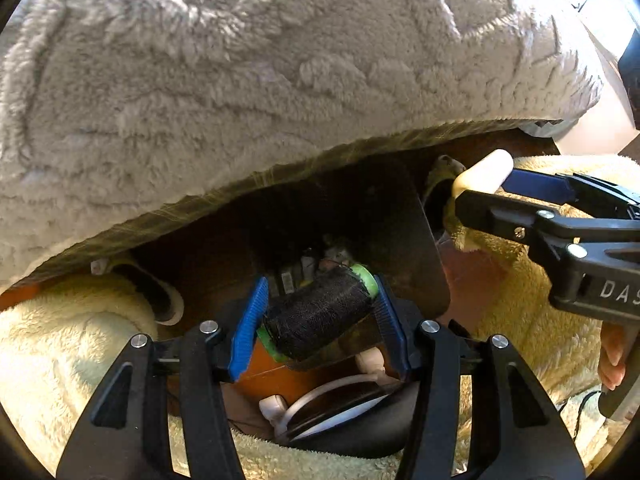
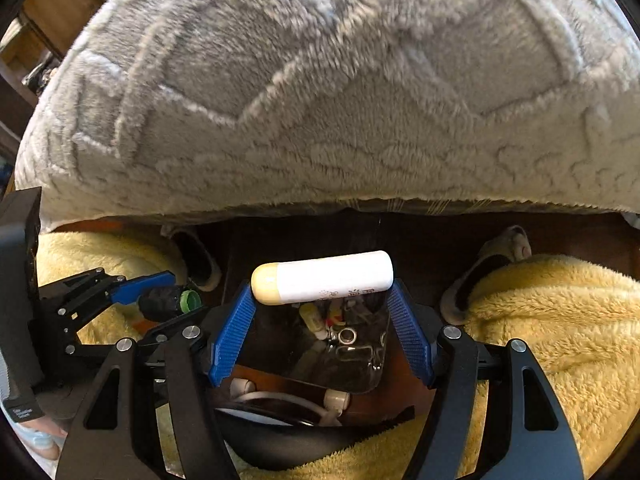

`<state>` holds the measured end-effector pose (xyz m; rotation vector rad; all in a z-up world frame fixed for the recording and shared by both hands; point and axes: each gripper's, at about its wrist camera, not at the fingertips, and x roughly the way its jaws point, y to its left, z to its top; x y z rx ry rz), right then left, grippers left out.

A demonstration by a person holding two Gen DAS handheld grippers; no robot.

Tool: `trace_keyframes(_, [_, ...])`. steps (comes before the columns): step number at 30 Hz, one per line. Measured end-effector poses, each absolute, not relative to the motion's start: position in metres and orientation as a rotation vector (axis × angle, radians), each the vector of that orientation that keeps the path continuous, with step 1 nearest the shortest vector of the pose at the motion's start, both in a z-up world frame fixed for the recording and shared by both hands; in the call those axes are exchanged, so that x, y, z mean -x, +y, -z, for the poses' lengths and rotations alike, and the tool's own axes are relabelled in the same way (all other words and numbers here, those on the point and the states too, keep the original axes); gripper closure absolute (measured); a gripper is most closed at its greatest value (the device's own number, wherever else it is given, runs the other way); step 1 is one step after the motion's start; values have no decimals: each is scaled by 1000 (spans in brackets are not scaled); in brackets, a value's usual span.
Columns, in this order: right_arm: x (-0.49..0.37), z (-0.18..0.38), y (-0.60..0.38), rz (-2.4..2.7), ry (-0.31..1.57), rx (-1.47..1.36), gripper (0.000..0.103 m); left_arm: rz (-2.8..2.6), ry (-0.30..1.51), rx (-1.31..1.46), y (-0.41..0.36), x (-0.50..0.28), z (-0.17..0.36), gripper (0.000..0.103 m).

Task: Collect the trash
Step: 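Lower the spool and tube into the dark bin and open both grippers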

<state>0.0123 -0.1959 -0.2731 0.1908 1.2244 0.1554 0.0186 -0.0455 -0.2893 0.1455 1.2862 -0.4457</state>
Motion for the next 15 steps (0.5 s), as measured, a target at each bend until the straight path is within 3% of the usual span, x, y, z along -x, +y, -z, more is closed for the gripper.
trace_keyframes(6, [-22, 270, -203, -157, 1221, -203, 33, 453, 1307, -138, -46, -26, 295, 51])
trace_keyframes(9, [-24, 267, -204, -158, 1214, -211, 27, 458, 1308, -121, -45, -30, 292, 36])
trace_keyframes(12, [-23, 259, -207, -143, 1191, -209, 17, 453, 1298, -121, -43, -30, 285, 30])
trace_keyframes(15, [-20, 247, -210, -128, 1158, -216, 15, 430, 1264, -124, -38, -30, 272, 25])
